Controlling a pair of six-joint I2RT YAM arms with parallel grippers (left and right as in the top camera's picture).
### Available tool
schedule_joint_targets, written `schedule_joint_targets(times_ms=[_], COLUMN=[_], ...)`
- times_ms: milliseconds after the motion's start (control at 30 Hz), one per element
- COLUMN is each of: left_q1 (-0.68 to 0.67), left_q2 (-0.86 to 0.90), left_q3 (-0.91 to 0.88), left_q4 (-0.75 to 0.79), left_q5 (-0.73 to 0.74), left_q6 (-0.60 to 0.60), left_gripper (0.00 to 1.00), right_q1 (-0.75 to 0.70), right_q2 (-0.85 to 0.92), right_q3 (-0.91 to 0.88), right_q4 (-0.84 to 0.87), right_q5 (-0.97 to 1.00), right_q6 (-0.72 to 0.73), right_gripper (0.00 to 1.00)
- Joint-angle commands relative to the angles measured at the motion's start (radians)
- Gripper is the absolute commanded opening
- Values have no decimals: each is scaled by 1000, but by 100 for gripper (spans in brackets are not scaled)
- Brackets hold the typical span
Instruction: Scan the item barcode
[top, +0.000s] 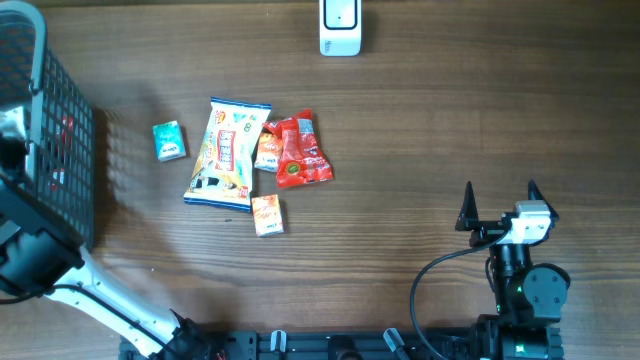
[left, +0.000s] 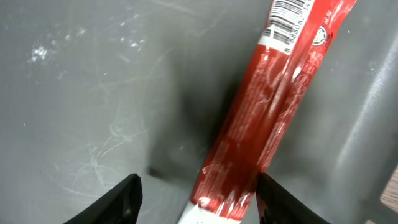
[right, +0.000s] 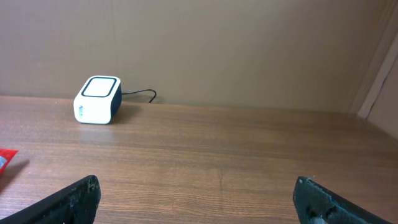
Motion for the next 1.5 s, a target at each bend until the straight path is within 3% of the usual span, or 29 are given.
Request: schedule_joint_targets(times_ms=[0,367,533,1200,1333,1467], left_q1=[18,6,4,-27,-34,-34], left_q2=[-6,-6,-6,66,66,66], left_q3=[10,10,10,10,10,10], left_q4=[5,12,21,0,0,0], left_q5=[132,158,87,48,-85,-121], left_q6=[17,16,16,8,8,6], left_gripper=[54,53,50,54,46,21], right_q1=[-5,-5,-5,-5,-5,-5], right_q2=[-4,-4,-4,-4,-4,-4], right_q3=[-2,-2,-2,-2,-2,-2], right_q4=[2,2,2,2,2,2], right_q5=[10,10,10,10,10,10], right_q6=[14,14,15,14,15,14], right_gripper=[100,100,100,100,100,100])
